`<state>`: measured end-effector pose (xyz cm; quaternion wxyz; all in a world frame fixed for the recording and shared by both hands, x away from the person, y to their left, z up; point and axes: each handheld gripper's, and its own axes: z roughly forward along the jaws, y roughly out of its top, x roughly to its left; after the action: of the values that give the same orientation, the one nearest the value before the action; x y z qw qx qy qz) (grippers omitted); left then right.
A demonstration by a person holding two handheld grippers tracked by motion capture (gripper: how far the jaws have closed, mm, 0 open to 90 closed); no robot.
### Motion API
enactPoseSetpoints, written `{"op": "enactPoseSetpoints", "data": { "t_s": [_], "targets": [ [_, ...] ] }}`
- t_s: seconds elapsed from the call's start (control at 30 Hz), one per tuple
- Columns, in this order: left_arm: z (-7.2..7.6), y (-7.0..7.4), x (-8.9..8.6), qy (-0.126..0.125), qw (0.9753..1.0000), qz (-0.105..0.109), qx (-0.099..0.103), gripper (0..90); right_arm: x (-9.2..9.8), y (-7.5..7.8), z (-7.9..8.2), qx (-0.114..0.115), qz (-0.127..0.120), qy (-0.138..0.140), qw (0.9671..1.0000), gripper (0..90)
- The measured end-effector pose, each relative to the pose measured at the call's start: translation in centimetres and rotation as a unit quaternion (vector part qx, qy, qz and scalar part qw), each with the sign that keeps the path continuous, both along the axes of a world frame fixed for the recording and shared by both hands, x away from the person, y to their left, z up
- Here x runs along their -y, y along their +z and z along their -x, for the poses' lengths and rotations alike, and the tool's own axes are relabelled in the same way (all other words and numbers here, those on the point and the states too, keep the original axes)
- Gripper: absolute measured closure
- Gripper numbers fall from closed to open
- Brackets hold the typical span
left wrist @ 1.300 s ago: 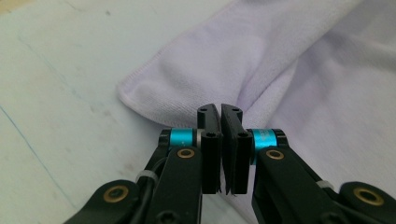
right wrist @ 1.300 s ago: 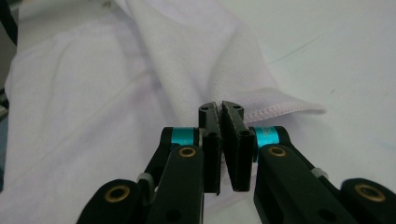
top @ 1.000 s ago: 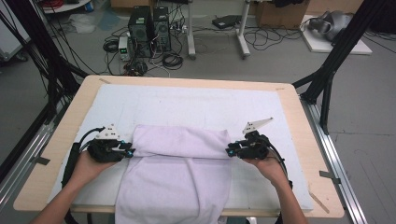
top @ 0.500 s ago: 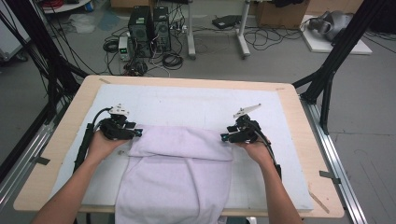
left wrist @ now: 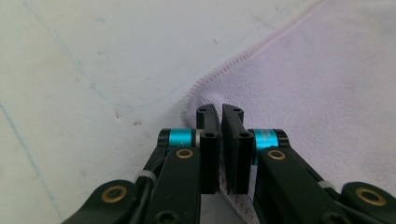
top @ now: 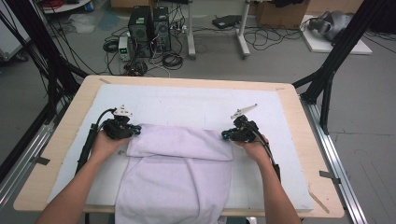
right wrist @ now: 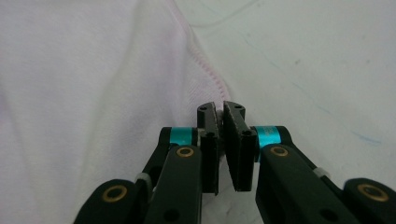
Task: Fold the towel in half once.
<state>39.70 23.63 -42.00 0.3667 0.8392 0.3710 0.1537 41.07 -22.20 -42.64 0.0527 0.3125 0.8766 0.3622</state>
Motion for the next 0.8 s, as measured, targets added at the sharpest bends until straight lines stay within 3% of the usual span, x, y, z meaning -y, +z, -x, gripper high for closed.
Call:
{"op": "enactPoseSetpoints", "data": {
  "t_s": [0.17, 0.33, 0.47, 0.57, 0.63, 0.8],
  "targets": [
    [1.3, 1.8, -1.2, 0.003, 0.9993, 0.031, 0.021, 85.1, 0.8, 2.5, 1.6, 0.024, -0.034, 0.01, 0.9991, 85.0],
    [3.5, 3.5, -1.6, -0.017, 0.998, 0.038, 0.046, 85.0, 1.6, 5.1, 3.9, 0.054, -0.06, 0.025, 0.9965, 84.9],
    [6.4, 4.1, -1.6, -0.045, 0.9963, 0.032, 0.066, 85.0, 2.0, 6.8, 6.7, 0.077, -0.072, 0.046, 0.9934, 84.9],
    [9.1, 3.9, -1.7, -0.058, 0.9952, 0.033, 0.072, 84.9, 2.2, 6.9, 9.3, 0.085, -0.085, 0.062, 0.9908, 84.9],
    [10.7, 3.4, -1.6, -0.064, 0.995, 0.016, 0.075, 84.3, 2.4, 6.5, 10.9, 0.087, -0.09, 0.072, 0.9896, 84.9],
    [14.5, 2.6, -1.9, -0.085, 0.9936, 0.014, 0.073, 83.5, 3.1, 4.9, 14.2, 0.069, -0.091, 0.082, 0.9901, 85.0]
  ]
}}
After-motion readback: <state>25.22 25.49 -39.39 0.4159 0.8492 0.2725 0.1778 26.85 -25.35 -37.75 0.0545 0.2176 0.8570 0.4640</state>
